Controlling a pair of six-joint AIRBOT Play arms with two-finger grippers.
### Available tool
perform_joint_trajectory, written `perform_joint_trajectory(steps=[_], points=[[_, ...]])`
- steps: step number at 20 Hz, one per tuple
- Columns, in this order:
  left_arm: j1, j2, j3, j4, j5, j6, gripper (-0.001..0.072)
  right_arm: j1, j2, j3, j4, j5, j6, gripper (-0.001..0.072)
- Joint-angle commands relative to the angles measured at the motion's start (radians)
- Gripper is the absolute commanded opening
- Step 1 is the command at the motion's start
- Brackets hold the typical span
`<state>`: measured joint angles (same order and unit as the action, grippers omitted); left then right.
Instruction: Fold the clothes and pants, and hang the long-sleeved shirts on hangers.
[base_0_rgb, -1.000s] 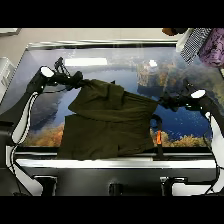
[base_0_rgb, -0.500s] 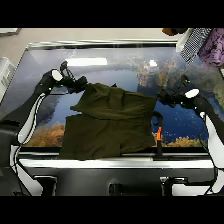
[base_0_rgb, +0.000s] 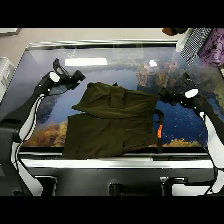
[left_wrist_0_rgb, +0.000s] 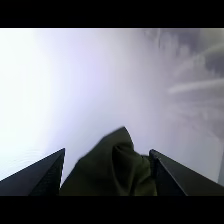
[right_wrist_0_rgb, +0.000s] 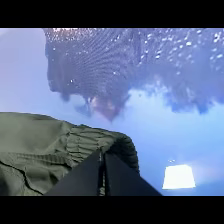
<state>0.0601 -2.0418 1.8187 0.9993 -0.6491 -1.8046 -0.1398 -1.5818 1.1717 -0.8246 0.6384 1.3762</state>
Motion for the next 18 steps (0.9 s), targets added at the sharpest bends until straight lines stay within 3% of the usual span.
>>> perform_joint_trajectory(steps=[1,3,4,6,7,8,13,18], points=[[-0.003,-0.060,0.001,-0.193,0.055,0.134,0.0592,0.001,0.000,0.001,0.000,0.019,-0.004,0.0030],[-0.011,-0.081,0.001,-0.242,0.034,0.179,0.0557,0.001,0.000,0.001,0.000,0.019,-0.003,0.0030],[-0.015,-0.084,0.001,-0.241,0.024,0.186,0.0421,0.001,0.000,0.001,0.000,0.018,-0.003,0.0030],[-0.016,-0.082,0.001,-0.241,0.008,0.206,0.0295,0.001,0.000,0.001,0.000,0.017,-0.003,0.0030],[-0.013,-0.079,0.001,-0.241,0.000,0.208,0.0088,0.001,0.000,0.001,0.000,0.017,-0.003,0.0029],[-0.006,-0.076,0.001,-0.241,-0.003,0.208,0.0013,0.001,0.000,0.001,0.000,0.018,-0.003,0.0029],[0.034,-0.010,0.001,-0.192,0.009,0.208,0.0010,0.001,0.001,0.001,0.002,0.017,-0.003,0.0029],[0.035,0.032,0.001,-0.142,0.114,0.184,0.0011,0.001,0.000,0.001,0.004,0.014,-0.004,0.0030]])
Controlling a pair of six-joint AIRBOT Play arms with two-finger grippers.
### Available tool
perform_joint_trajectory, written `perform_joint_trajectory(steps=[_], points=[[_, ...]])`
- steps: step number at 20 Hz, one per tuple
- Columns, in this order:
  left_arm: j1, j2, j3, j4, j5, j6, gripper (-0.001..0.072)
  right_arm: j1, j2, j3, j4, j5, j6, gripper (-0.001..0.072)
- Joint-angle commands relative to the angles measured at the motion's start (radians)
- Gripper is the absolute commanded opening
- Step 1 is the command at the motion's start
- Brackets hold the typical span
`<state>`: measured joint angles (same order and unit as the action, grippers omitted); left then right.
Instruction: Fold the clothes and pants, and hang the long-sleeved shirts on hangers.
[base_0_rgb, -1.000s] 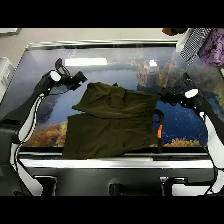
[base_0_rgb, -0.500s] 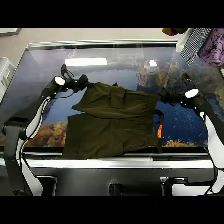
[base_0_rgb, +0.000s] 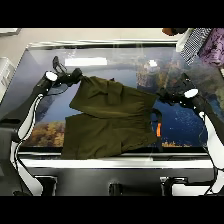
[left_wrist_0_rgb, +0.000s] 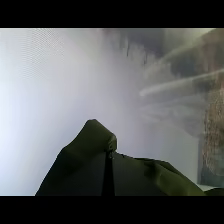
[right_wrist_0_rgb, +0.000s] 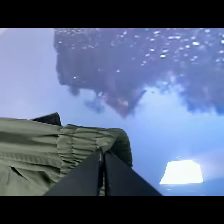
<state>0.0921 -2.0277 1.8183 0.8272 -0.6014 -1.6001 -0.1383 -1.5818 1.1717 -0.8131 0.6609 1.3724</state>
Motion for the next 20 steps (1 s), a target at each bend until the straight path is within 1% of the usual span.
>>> perform_joint_trajectory(steps=[1,4,6,7,11,12,14,17,18,19,20], points=[[0.000,0.010,0.001,0.030,0.078,-0.027,0.0011,0.000,0.000,0.001,-0.007,-0.012,0.000,0.0030],[-0.008,-0.021,0.001,0.030,0.110,-0.027,0.0011,0.000,0.000,0.001,-0.007,-0.051,0.000,0.0030],[-0.019,-0.042,0.001,0.030,0.159,-0.039,0.0011,0.000,-0.001,0.001,-0.005,-0.101,0.000,0.0030],[-0.024,-0.050,0.001,0.029,0.197,-0.051,0.0011,0.000,-0.001,0.001,-0.003,-0.127,0.000,0.0030],[-0.064,-0.074,0.001,0.029,0.411,-0.053,0.0011,0.000,-0.001,0.001,0.043,-0.254,0.000,0.0030],[-0.075,-0.077,0.001,0.029,0.444,-0.053,0.0011,0.000,-0.003,0.001,0.053,-0.277,0.000,0.0030],[-0.091,-0.087,0.001,0.029,0.459,-0.053,0.0013,0.000,-0.011,0.001,0.066,-0.294,0.000,0.0030],[-0.100,-0.092,0.001,0.029,0.423,-0.053,0.0016,0.000,-0.030,0.001,0.089,-0.282,0.001,0.0030],[-0.100,-0.091,0.001,0.029,0.415,-0.053,0.0052,0.000,-0.032,0.001,0.096,-0.282,0.001,0.0031],[-0.098,-0.089,0.001,0.029,0.404,-0.053,0.0059,0.000,-0.031,0.001,0.097,-0.285,0.001,0.0031],[-0.094,-0.083,0.001,0.029,0.392,-0.053,0.0135,0.000,-0.031,0.001,0.103,-0.286,0.001,0.0042]])
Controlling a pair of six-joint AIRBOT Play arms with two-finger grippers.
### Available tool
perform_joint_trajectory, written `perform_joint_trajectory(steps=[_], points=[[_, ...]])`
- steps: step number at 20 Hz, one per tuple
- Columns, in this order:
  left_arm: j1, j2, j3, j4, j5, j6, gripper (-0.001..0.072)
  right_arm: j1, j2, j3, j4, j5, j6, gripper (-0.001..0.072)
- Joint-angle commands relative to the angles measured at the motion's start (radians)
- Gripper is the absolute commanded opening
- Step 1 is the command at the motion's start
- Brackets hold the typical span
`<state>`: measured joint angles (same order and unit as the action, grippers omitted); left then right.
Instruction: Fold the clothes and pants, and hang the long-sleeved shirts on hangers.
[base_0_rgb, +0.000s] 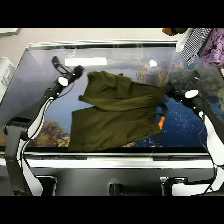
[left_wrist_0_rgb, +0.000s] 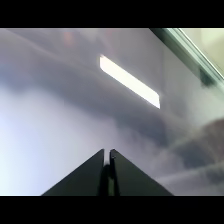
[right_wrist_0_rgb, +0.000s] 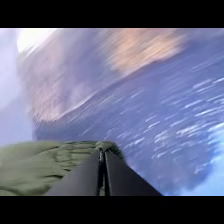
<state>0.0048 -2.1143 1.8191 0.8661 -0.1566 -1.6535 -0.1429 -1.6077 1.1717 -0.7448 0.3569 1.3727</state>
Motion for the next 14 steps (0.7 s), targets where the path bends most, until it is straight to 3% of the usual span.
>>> perform_joint_trajectory(steps=[1,3,4,5,6,8,10,12,14], points=[[-0.001,0.011,0.000,-0.013,-0.072,0.000,0.0135,0.005,-0.005,0.001,0.043,0.018,0.000,0.0109],[0.024,0.038,0.000,-0.018,-0.136,0.000,0.0136,0.003,0.003,0.001,0.069,0.025,0.002,0.0296],[0.042,0.060,0.000,-0.017,-0.184,0.000,0.0224,0.003,0.012,0.001,0.068,0.032,0.003,0.0303],[0.064,0.083,0.000,-0.017,-0.239,0.000,0.0385,0.003,0.024,0.001,0.068,0.045,0.003,0.0363],[0.092,0.113,0.000,-0.017,-0.315,0.000,0.0464,0.003,0.037,0.001,0.068,0.067,0.003,0.0383],[0.153,0.178,0.000,-0.017,-0.478,0.002,0.0464,0.002,0.080,0.001,0.042,0.146,0.005,0.0384],[0.224,0.260,0.000,0.003,-0.655,0.005,0.0464,-0.039,0.146,0.001,-0.008,0.288,0.101,0.0384],[0.281,0.346,-0.001,0.086,-0.828,0.004,0.0464,-0.135,0.221,0.001,-0.105,0.499,0.227,0.0384],[0.315,0.431,-0.010,0.190,-1.002,-0.002,0.0465,-0.238,0.285,0.000,-0.174,0.724,0.227,0.0384]])
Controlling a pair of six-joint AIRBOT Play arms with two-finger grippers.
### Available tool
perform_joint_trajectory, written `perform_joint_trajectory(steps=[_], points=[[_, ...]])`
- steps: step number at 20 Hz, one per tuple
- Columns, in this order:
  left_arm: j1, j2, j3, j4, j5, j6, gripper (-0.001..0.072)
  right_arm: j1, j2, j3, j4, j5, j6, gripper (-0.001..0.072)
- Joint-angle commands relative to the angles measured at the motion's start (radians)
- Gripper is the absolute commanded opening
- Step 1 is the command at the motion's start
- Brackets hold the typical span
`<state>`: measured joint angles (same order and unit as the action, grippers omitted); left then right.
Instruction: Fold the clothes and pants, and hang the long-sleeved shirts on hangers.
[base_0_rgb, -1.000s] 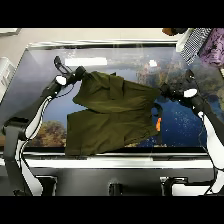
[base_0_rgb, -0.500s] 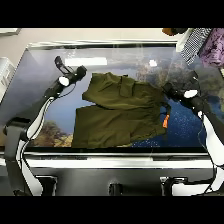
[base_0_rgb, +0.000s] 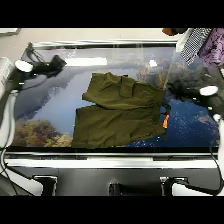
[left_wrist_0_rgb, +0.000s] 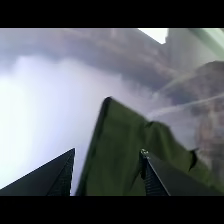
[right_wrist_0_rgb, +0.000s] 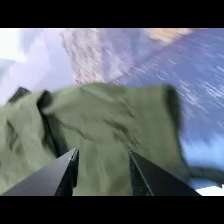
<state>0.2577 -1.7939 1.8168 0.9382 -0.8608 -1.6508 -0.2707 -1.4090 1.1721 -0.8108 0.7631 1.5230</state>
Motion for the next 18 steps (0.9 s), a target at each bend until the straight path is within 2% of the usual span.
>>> perform_joint_trajectory(steps=[1,3,4,5,8,10,11,12,15,18], points=[[0.070,0.157,-0.034,0.157,-0.361,-0.011,0.0465,-0.158,0.114,-0.001,-0.152,0.438,0.060,0.0385],[0.072,0.279,-0.163,0.207,-0.428,-0.009,0.0465,-0.211,0.168,-0.034,-0.240,0.621,0.008,0.0390],[0.071,0.349,-0.262,0.206,-0.422,-0.006,0.0465,-0.219,0.204,-0.089,-0.263,0.653,0.001,0.0437],[0.071,0.426,-0.378,0.206,-0.412,-0.006,0.0465,-0.217,0.253,-0.175,-0.266,0.642,0.008,0.0464],[0.071,0.703,-0.776,0.182,-0.354,-0.018,0.0465,-0.191,0.394,-0.475,-0.184,0.575,0.011,0.0465],[0.071,0.867,-0.980,0.124,-0.370,-0.018,0.0491,-0.191,0.451,-0.611,-0.114,0.535,0.010,0.0464],[0.071,0.942,-1.060,0.103,-0.382,-0.019,0.0638,-0.191,0.470,-0.658,-0.090,0.502,0.008,0.0464],[0.071,1.007,-1.120,0.092,-0.396,-0.033,0.0717,-0.191,0.479,-0.685,-0.076,0.473,-0.002,0.0464],[0.071,1.172,-1.230,0.090,-0.427,-0.098,0.0716,-0.191,0.480,-0.708,-0.061,0.376,-0.008,0.0463],[0.071,1.252,-1.275,0.089,-0.427,-0.174,0.0716,-0.191,0.480,-0.708,-0.040,0.254,0.011,0.0462]])
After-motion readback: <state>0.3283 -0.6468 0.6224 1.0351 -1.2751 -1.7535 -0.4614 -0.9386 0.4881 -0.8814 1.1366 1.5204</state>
